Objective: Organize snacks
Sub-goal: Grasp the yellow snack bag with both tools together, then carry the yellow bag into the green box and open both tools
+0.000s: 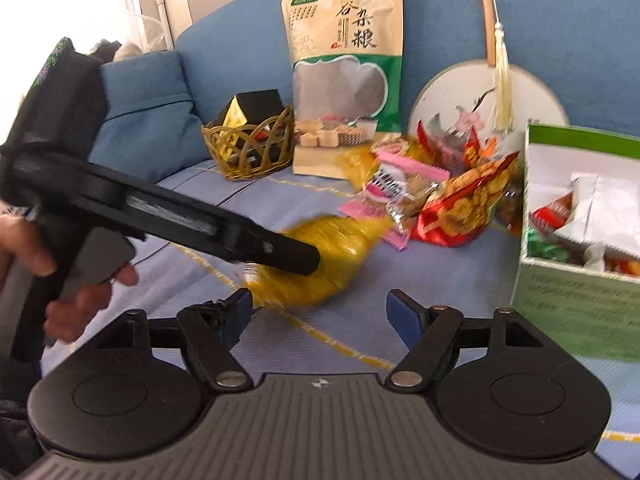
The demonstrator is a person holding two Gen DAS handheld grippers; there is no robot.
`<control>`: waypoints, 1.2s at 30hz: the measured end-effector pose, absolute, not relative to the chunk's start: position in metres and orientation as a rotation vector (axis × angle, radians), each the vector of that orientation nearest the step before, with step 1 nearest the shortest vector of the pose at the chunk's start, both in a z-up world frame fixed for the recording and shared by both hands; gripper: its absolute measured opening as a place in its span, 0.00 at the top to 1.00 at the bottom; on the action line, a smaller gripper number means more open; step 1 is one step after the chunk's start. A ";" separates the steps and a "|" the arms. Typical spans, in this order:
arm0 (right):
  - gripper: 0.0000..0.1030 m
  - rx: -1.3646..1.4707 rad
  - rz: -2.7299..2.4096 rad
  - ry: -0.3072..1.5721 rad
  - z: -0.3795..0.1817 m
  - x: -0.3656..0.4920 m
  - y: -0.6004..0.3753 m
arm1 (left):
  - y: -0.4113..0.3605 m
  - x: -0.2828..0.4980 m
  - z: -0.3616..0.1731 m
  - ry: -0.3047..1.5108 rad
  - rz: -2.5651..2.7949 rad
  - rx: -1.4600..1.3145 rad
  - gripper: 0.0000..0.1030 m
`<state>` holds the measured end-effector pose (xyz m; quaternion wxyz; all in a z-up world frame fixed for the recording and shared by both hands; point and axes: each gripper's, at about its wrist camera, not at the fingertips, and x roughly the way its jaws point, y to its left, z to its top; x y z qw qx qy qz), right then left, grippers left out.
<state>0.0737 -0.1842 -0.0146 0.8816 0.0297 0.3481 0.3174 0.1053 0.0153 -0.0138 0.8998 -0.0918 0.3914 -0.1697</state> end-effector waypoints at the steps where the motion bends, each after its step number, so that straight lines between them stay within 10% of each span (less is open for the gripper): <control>1: 0.00 0.079 0.667 0.735 -0.015 0.074 -0.185 | 0.021 0.102 -0.010 0.798 -0.356 -0.234 0.00; 5: 0.00 0.143 0.674 0.746 -0.014 0.074 -0.185 | 0.039 0.112 -0.005 0.839 -0.411 -0.369 0.00; 8: 0.00 0.150 0.665 0.747 -0.015 0.074 -0.181 | 0.038 0.119 -0.010 0.876 -0.439 -0.383 0.19; 20: 0.03 0.134 0.639 0.767 -0.025 0.081 -0.177 | 0.041 0.128 -0.037 0.928 -0.458 -0.440 0.20; 30: 0.40 0.090 0.646 0.785 -0.029 0.079 -0.167 | 0.023 0.123 -0.042 0.938 -0.488 -0.355 0.87; 36: 0.46 0.043 0.631 0.693 -0.006 0.072 -0.173 | 0.008 0.113 -0.013 0.851 -0.507 -0.302 0.93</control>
